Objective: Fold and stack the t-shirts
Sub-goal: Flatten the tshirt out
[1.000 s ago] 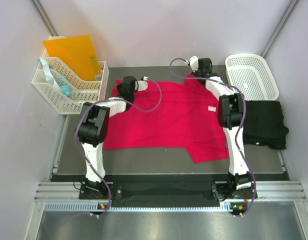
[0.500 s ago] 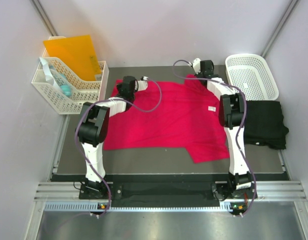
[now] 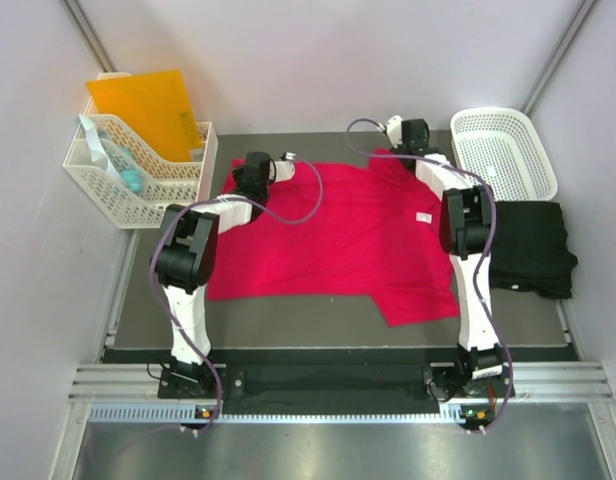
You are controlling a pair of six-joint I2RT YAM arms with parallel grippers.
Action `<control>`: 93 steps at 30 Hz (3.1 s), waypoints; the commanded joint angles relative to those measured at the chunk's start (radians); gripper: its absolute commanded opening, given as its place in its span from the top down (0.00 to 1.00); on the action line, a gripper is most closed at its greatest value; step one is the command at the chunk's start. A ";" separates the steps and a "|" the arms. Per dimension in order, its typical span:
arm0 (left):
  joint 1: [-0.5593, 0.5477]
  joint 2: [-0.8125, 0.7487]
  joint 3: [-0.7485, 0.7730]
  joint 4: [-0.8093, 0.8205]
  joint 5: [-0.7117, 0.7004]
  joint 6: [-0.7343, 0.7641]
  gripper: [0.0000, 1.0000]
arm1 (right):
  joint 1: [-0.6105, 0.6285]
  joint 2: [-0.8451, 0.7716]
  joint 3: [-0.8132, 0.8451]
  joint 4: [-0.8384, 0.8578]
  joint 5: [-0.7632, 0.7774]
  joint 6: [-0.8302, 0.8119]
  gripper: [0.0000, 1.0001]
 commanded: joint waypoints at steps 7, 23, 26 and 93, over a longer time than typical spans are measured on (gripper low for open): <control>0.003 -0.018 0.029 0.048 -0.015 -0.011 1.00 | 0.007 -0.138 -0.007 -0.049 -0.020 0.036 1.00; 0.002 -0.032 0.030 0.036 -0.022 -0.006 1.00 | 0.013 -0.099 -0.038 -0.071 -0.056 0.035 1.00; 0.002 -0.033 0.030 0.034 -0.022 -0.001 1.00 | 0.016 -0.084 -0.037 -0.072 -0.051 0.030 1.00; -0.037 -0.086 -0.036 0.005 -0.036 0.012 1.00 | -0.036 0.293 0.205 0.228 0.179 -0.619 1.00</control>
